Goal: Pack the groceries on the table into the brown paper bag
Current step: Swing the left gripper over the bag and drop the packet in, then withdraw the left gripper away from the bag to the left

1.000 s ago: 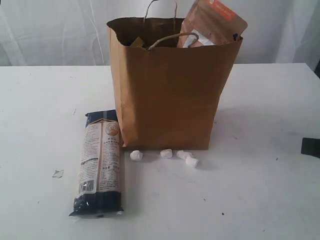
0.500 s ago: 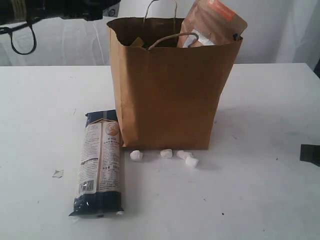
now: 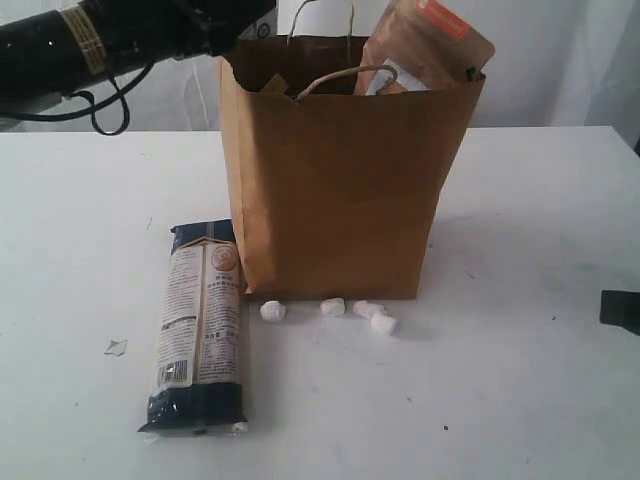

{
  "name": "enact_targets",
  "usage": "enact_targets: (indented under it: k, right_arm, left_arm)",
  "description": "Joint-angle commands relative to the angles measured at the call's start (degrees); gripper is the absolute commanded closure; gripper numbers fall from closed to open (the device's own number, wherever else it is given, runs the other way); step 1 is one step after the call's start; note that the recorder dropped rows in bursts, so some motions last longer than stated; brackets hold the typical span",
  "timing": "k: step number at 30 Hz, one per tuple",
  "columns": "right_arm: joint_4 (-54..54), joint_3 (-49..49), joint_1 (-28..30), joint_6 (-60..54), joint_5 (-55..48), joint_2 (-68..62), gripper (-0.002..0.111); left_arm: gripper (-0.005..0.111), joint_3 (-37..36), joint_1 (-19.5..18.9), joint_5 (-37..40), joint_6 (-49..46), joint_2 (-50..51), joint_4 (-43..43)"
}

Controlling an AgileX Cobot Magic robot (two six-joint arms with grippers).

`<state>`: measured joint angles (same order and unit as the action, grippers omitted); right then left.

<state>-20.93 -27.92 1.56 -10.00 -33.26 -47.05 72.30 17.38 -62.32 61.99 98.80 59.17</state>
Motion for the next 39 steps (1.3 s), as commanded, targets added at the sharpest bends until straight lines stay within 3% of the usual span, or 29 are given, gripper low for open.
enact_targets:
  k: [1, 3, 8, 11, 27, 34, 37, 39]
  right_arm:
    - [0.0, 0.2, 0.2, -0.3, 0.3, -0.1, 0.108]
    - [0.0, 0.2, 0.2, -0.3, 0.3, -0.1, 0.108]
    - [0.0, 0.2, 0.2, -0.3, 0.4, -0.1, 0.108]
    - [-0.1, 0.2, 0.2, -0.3, 0.4, -0.1, 0.108]
    - [-0.2, 0.2, 0.2, -0.3, 0.4, -0.1, 0.108]
    - [-0.2, 0.2, 0.2, -0.3, 0.1, -0.1, 0.108]
    - [-0.2, 0.2, 0.2, -0.3, 0.1, -0.1, 0.108]
    - [-0.1, 0.2, 0.2, -0.3, 0.1, -0.1, 0.108]
  left_arm:
    - [0.107, 1.8, 0.0, -5.3, 0.1, 1.0, -0.4]
    - [0.1, 3.0, 0.1, -5.7, 0.7, 1.7, 4.0]
    - [0.047, 5.8, 1.0, -6.1, 1.4, 3.4, 12.5]
    - [0.031, 5.8, 1.0, -5.2, 1.7, 3.4, 12.3]
    - [0.03, 5.8, 0.0, -5.5, 0.4, 3.1, 7.7]
    - [0.035, 5.8, -7.2, -7.6, 1.7, 1.2, 7.8]
    - [0.049, 5.8, -11.9, -7.6, 6.2, -0.5, 7.8]
    - [0.064, 5.8, -15.7, -7.6, 8.9, -1.7, 8.3]
